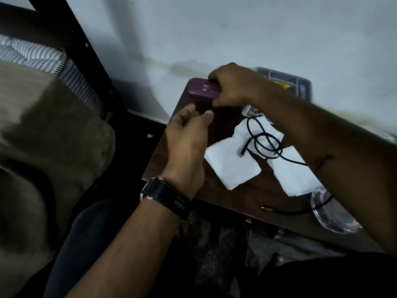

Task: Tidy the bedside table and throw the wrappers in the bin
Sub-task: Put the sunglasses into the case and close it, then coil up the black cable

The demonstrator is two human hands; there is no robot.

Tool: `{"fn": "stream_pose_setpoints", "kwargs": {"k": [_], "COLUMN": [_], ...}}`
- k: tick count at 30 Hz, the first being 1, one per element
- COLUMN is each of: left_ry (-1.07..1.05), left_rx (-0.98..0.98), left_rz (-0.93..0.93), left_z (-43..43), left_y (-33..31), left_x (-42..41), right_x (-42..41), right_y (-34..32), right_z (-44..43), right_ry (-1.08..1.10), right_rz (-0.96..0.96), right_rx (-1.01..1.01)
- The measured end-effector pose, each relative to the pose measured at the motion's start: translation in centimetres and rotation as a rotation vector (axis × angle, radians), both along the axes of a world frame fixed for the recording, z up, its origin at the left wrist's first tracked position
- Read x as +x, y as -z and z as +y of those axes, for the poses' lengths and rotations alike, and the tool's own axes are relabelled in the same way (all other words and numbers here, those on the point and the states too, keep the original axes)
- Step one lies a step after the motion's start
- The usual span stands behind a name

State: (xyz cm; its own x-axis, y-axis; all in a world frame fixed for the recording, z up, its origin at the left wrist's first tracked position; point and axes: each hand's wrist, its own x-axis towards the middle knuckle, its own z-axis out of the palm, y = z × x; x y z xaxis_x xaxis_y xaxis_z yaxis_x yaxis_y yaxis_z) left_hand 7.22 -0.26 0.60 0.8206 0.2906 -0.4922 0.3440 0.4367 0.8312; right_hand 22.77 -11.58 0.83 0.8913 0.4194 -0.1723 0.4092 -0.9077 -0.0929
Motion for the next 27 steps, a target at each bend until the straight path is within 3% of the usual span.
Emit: {"fn": "stream_pose_setpoints", "kwargs": {"k": [12, 16, 21, 27], "left_ry": [0.048, 0.073, 0.123, 0.228], "left_rx": [0.006, 0.006, 0.021, 0.048], "left_rz": [0.008, 0.007, -0.011, -0.043], "left_z": [-0.3, -0.4, -1.3, -2.7], "left_y": [-0.7, -0.6, -0.6, -0.4], "left_x": [-0.4, -0.4, -0.5, -0.7], "right_x": [0.2, -2.6, -8.8, -16.0], "right_y": [0.7, -3.0, -5.5, -3.6], "right_z": [-0.7, -3.6, -10.2, -15.1], "right_ry": [-0.053, 0.004, 0.257, 0.555], "right_rz": [0.029, -0.056, -0.197, -0.220], "right_rx": [-0.046, 0.200, 0.556, 0.736]}}
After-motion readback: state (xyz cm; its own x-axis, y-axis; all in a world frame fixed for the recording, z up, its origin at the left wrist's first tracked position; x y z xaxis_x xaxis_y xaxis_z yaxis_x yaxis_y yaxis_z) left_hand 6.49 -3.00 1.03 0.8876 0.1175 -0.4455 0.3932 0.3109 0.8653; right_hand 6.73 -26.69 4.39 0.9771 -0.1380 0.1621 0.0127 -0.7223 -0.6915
